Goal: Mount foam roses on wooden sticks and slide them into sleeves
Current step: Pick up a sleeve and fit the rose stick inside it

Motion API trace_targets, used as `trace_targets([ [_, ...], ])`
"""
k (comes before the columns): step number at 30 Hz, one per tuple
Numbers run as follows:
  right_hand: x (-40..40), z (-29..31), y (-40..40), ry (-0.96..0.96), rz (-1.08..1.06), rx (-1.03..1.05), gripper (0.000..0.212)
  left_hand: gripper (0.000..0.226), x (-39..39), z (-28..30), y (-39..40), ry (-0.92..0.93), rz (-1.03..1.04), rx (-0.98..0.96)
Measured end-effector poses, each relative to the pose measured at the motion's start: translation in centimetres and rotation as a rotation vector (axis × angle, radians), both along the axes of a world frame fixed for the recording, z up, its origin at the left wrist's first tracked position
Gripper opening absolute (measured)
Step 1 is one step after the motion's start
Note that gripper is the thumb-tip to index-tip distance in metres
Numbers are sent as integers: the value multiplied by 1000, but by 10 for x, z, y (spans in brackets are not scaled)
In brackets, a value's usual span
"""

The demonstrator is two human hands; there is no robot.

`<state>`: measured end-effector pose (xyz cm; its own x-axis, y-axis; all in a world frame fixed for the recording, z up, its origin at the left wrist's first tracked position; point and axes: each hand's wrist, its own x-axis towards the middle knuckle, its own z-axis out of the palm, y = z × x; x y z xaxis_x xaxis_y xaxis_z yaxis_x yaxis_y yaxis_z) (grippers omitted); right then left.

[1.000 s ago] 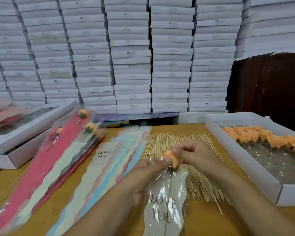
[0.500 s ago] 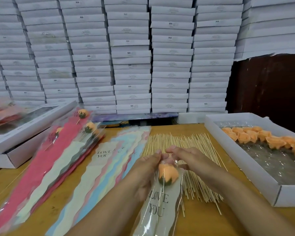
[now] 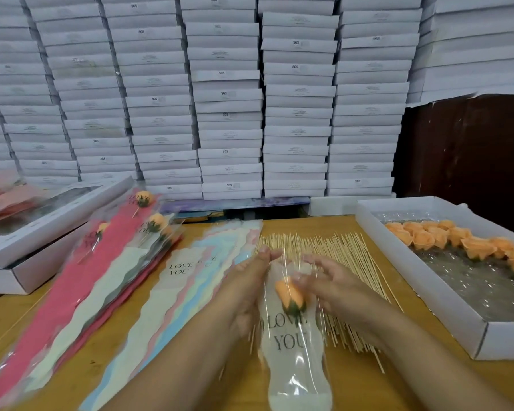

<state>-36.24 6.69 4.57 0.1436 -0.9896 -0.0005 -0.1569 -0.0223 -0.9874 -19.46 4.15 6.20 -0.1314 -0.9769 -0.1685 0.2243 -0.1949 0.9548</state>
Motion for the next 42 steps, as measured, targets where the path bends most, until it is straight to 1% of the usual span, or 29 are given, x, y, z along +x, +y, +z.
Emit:
trace_targets([
  [2, 3, -6, 5, -49, 114, 101, 57, 32, 1, 0, -2, 33, 6, -12],
  [4, 7, -12, 6, -82, 176, 119, 42, 33, 2, 0, -3, 50, 10, -28],
  [6, 12, -15, 7, -104, 157, 93, 30, 35, 3, -1, -2, 14, 23, -24],
  [7, 13, -15, 6, -105, 126, 78, 27, 37, 4, -2, -1, -16, 18, -13],
  [8, 13, -15, 4, -104, 94, 60, 28, 42, 6, -3, 2, -40, -7, 2],
  [10, 13, -14, 1, -122, 49, 27, 34, 52, 9, -6, 10, -74, -119, 42],
  [12, 10, -13, -4, -163, -30, 22, 37, 55, 12, -12, 19, -143, -241, 84],
  [13, 9, -12, -7, -177, -76, 23, 37, 52, 13, -16, 23, -191, -298, 92],
  [14, 7, -12, -10, -182, -114, 21, 37, 43, 15, -21, 26, -234, -348, 90],
  [16, 4, -11, -15, -181, -165, 14, 34, 15, 16, -27, 31, -296, -402, 97],
  [17, 3, -11, -16, -188, -171, 16, 32, 11, 16, -29, 32, -305, -402, 102],
  [20, 3, -11, -14, -179, -124, 41, 24, 24, 14, -29, 31, -302, -332, 84],
  [23, 6, -15, -12, -158, -161, 49, 28, 24, 13, -26, 29, -298, -301, 60],
  [25, 7, -16, -12, -158, -208, 17, 28, 24, 13, -27, 30, -297, -311, 69],
  [27, 5, -13, -15, -167, -235, -11, 17, 27, 14, -27, 34, -323, -355, 98],
  [29, 0, -10, -19, -190, -255, -30, 9, 23, 15, -28, 37, -347, -407, 116],
  [31, -3, -9, -21, -180, -214, -23, 14, 15, 17, -31, 37, -326, -407, 109],
  [33, -1, -12, -21, -137, -119, 20, 21, 16, 17, -31, 36, -294, -381, 98],
  [34, 1, -14, -20, -119, -94, 31, 20, 19, 17, -30, 35, -279, -365, 90],
  [37, 3, -16, -25, -110, -148, 9, 20, 23, 14, -28, 35, -255, -343, 80],
  [40, 1, -9, -31, -152, -216, -23, 11, 23, 15, -31, 36, -257, -372, 88],
  [42, -3, -5, -32, -174, -219, -32, 11, 23, 17, -33, 36, -254, -393, 85],
])
